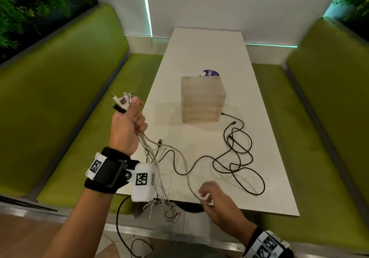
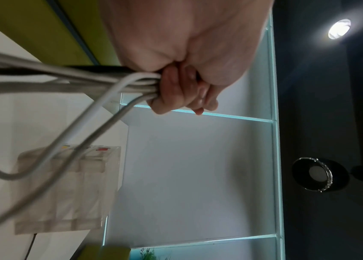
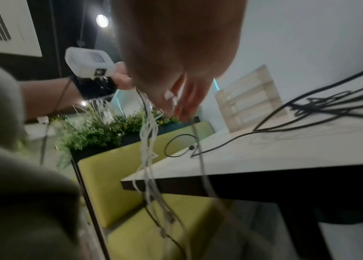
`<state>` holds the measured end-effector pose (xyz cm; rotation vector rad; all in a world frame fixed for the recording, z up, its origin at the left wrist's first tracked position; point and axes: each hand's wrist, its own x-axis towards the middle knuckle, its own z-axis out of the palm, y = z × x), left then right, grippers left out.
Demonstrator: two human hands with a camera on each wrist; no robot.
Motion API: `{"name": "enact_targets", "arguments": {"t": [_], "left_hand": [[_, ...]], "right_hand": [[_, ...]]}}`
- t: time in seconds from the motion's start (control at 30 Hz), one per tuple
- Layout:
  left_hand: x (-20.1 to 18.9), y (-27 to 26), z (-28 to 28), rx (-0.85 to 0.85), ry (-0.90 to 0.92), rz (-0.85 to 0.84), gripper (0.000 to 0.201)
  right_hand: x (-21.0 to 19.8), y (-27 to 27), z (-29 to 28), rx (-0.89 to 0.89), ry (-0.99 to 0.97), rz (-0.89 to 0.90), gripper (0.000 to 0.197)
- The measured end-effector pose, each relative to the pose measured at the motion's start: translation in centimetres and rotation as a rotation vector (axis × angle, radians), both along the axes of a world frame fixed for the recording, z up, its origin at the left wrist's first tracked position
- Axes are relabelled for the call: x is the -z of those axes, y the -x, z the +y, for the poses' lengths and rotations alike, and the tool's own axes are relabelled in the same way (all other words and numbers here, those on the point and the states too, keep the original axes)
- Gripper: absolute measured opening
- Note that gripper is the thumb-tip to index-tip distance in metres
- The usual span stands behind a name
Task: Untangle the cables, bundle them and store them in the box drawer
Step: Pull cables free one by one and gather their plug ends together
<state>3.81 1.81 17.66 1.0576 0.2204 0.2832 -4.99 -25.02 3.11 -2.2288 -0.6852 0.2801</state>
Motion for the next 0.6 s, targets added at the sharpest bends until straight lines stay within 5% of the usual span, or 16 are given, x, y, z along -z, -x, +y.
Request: {"name": "enact_targets", "arguments": {"t": [0.07,0.13,0.3,0.43,0.6], "left_hand": [[-0.2,-0.1,0.2,0.006,0.013,0.000,0.029],[-0.4,-0.1,0.1,0.026,-0.001,-0.012,0.026],[-0.3,-0.4,-0.8,0.077,-0.038,-0.014,0.023],[-0.1,-0.4,-2.2,0.150,-0.094,0.013,0.017],[0.4,-0.2,-3.0,0.195,-0.111,0.046,0.016]], "right_hand": [[0.3,-0.9,-0.7,-0.256,0.203,0.116,0.039],[0.8,-2.3,-1.4,-0.297,0.187,0.220,0.045],[1.5,-9.5,-2.7,0.357,-0.093,0.110,0.005],[2.6,-17.1,-4.3,0.653,0.006,0.076,0.025],[3.0,-19.9,-5.4,0.806,0.270,0.090,0.031]]}}
